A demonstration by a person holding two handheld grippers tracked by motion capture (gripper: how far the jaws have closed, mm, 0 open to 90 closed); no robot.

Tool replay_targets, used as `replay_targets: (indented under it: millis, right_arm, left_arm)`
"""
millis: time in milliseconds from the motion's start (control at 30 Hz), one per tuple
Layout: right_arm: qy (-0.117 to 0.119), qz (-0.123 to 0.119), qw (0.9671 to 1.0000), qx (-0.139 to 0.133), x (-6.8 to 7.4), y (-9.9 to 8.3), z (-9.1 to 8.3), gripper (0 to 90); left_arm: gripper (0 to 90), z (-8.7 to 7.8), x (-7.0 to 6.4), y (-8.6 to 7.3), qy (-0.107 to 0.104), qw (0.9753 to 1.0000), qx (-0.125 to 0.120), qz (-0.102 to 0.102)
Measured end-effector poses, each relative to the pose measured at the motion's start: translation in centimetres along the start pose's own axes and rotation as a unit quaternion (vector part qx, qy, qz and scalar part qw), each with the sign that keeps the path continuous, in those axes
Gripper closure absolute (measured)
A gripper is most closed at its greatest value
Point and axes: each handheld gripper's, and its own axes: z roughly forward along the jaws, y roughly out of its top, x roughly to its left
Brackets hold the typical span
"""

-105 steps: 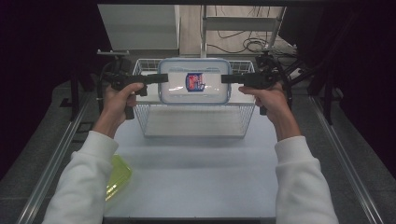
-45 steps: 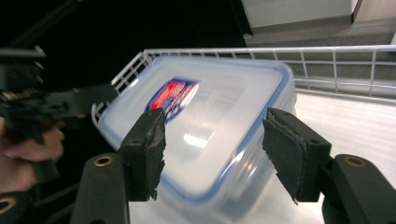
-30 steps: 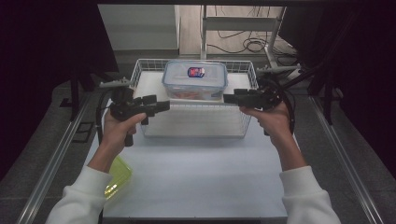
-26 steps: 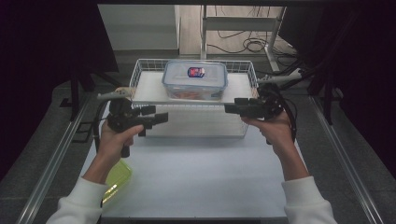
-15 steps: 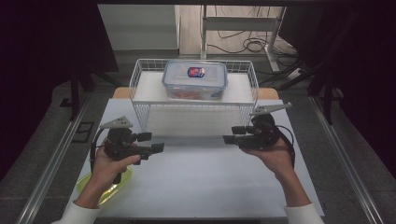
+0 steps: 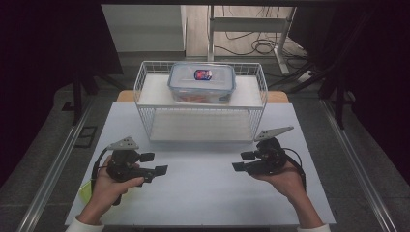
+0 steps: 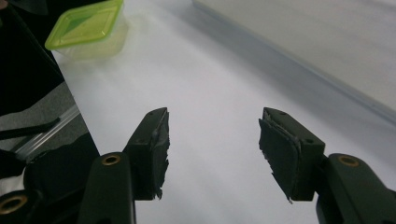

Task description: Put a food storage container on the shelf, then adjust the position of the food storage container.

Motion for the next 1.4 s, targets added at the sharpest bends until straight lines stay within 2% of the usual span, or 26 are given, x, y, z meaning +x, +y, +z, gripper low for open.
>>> replay_targets:
  millis: [100, 200, 533, 667, 867, 1167, 1300, 1400]
  right_arm:
    - [0.002, 0.0, 1.0, 0.009, 0.0, -0.2, 0.5, 42.1]
    - [0.003, 0.001, 1.0, 0.007, 0.0, -0.2, 0.6, 42.1]
    - [-0.003, 0.002, 0.9999, 0.011, 0.0, -0.5, 0.5, 41.3]
    - [-0.008, 0.002, 0.9999, 0.015, -0.1, -0.7, 0.5, 40.7]
    - [-0.01, 0.005, 0.9998, 0.018, -0.3, -0.8, 0.7, 40.1]
    - [-0.011, 0.006, 0.9997, 0.021, -0.4, -0.8, 1.1, 38.7]
    - [-0.011, 0.006, 0.9996, 0.024, -0.4, -0.8, 1.2, 38.1]
    - [-0.011, 0.007, 0.9996, 0.026, -0.5, -0.9, 1.3, 37.6]
  left_arm:
    - [25.9, 0.1, 0.0, -0.3, 0.001, 1.0, 0.006, -0.001]
    - [25.1, 0.4, -0.2, -0.5, 0.002, 0.9999, 0.01, -0.001]
    - [22.4, 0.7, -0.2, -0.7, 0.028, 0.999, 0.035, 0.005]
    - [22.5, -0.4, -0.5, -1.0, 0.054, 0.9976, 0.041, 0.011]
    - [23.3, -2.1, -0.5, -1.5, 0.069, 0.9968, 0.039, 0.004]
    - [24.0, -4.4, 0.7, -2.9, 0.089, 0.9952, 0.033, -0.022]
    - [26.7, -5.0, 1.2, -3.3, 0.095, 0.9945, 0.033, -0.03]
    - [30.1, -6.0, 1.8, -3.8, 0.111, 0.9925, 0.033, -0.04]
